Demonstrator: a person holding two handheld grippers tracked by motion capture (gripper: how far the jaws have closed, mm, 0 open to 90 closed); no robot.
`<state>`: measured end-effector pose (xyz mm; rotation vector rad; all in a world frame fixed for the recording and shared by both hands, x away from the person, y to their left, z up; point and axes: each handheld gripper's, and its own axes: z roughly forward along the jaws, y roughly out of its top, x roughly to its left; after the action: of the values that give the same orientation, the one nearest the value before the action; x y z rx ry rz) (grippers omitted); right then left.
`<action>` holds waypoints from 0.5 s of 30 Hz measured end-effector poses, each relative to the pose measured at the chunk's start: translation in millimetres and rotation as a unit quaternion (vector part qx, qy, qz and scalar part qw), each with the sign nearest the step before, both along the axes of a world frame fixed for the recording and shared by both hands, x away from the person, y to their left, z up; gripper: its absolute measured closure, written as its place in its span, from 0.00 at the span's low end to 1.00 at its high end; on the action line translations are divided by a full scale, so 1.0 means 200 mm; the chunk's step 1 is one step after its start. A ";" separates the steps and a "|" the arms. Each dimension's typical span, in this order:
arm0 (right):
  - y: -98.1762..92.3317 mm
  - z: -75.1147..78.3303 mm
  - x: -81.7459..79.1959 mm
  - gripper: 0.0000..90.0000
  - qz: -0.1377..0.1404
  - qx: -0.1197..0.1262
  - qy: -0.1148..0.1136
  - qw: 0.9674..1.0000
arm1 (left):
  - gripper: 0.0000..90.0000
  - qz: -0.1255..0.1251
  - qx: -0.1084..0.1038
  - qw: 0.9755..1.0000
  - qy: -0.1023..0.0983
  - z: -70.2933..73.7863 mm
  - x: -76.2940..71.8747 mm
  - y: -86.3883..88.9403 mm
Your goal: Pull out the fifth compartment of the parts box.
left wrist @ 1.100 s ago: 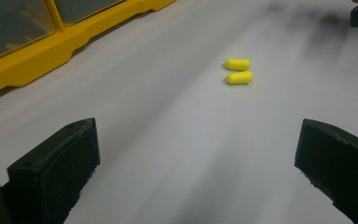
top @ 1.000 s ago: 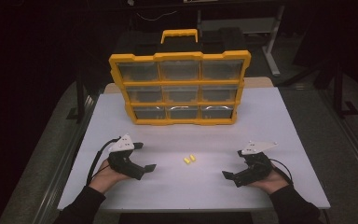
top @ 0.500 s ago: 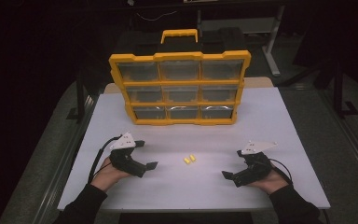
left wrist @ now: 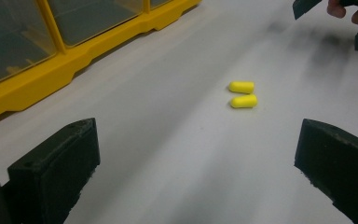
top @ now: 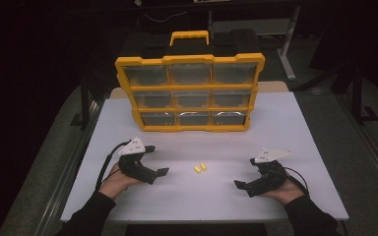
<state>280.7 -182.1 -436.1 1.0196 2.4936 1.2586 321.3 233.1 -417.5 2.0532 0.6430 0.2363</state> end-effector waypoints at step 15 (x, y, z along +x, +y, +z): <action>0.00 0.00 0.00 0.00 0.001 0.001 0.001 1.000 | 0.00 0.002 0.000 1.000 -0.007 0.00 0.02 -0.03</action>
<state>280.8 -182.0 -436.4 1.0187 2.4954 1.2614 325.8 226.6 -416.8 2.0480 0.6391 0.2516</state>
